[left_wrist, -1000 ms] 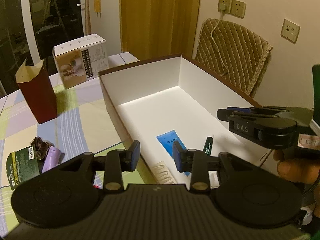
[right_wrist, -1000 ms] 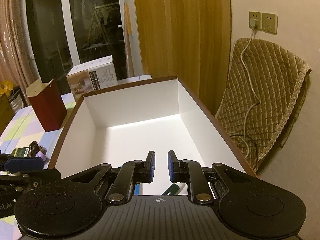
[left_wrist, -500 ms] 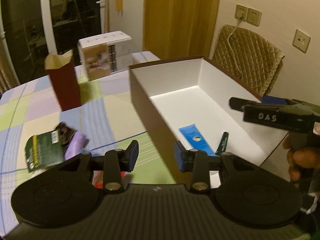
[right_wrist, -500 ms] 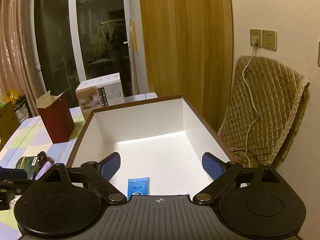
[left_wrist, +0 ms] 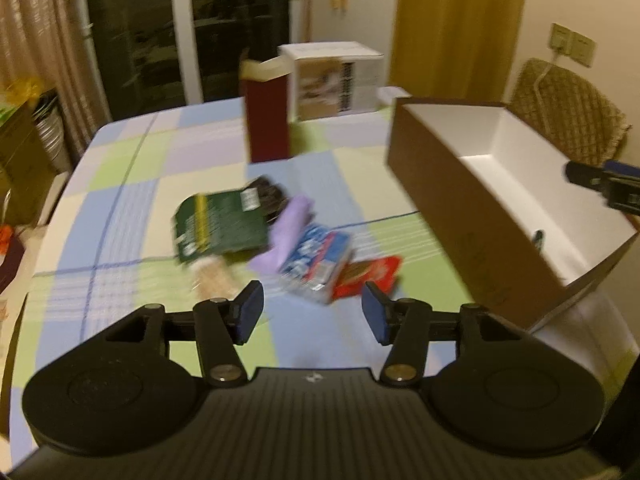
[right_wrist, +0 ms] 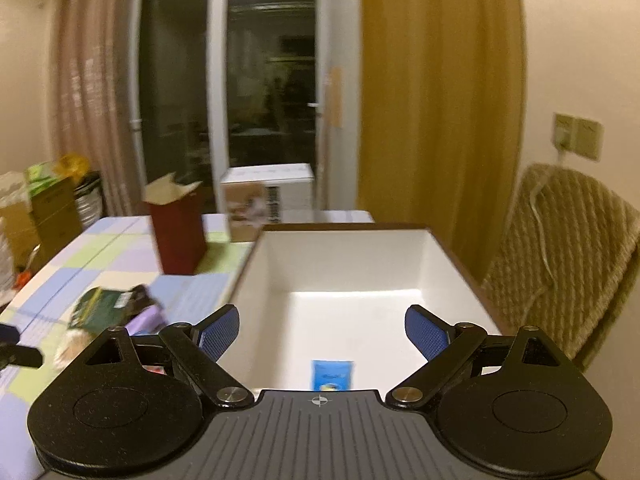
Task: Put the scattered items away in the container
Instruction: 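Withdraw both open tools from the box back toward the table, then close the right tool around the red candy packet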
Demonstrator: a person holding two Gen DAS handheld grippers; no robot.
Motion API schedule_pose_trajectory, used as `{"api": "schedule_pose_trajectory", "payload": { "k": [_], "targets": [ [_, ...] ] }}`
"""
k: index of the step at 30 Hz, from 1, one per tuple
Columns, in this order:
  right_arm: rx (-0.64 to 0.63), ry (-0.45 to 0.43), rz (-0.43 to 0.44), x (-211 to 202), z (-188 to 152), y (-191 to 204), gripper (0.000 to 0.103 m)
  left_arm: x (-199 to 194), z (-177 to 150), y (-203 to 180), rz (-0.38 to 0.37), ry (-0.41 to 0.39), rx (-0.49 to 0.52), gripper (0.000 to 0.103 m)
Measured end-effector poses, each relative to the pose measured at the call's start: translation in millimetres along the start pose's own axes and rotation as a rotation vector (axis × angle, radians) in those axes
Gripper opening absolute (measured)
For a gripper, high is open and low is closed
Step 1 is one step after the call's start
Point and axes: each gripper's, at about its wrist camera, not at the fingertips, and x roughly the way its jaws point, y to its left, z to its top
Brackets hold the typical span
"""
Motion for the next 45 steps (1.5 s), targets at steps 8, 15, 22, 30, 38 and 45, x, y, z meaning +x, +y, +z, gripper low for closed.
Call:
{"api": "schedule_pose_trajectory", "payload": {
  "k": [8,15,22,30,38,45],
  "targets": [
    [-0.165,-0.038,0.155,-24,-4,70,0.095,5,-23,29,0.013,0.007,-0.027,0.054],
    [-0.285,0.005,0.267,-7,-18,129,0.095,12,-31,40,0.0,-0.004,-0.047,0.057],
    [-0.395,0.118,0.256,43,-35,162,0.095,22,-35,62,-0.004,0.01,-0.098,0.057],
    [-0.472,0.25,0.206,103,-56,182,0.094,35,-34,71,-0.004,0.013,-0.087,0.057],
    [-0.53,0.339,0.17,146,-66,191,0.072,49,-32,76,-0.011,0.027,-0.069,0.057],
    [-0.562,0.379,0.166,163,-75,192,0.067,57,-29,76,-0.023,0.032,-0.071,0.057]
  ]
}}
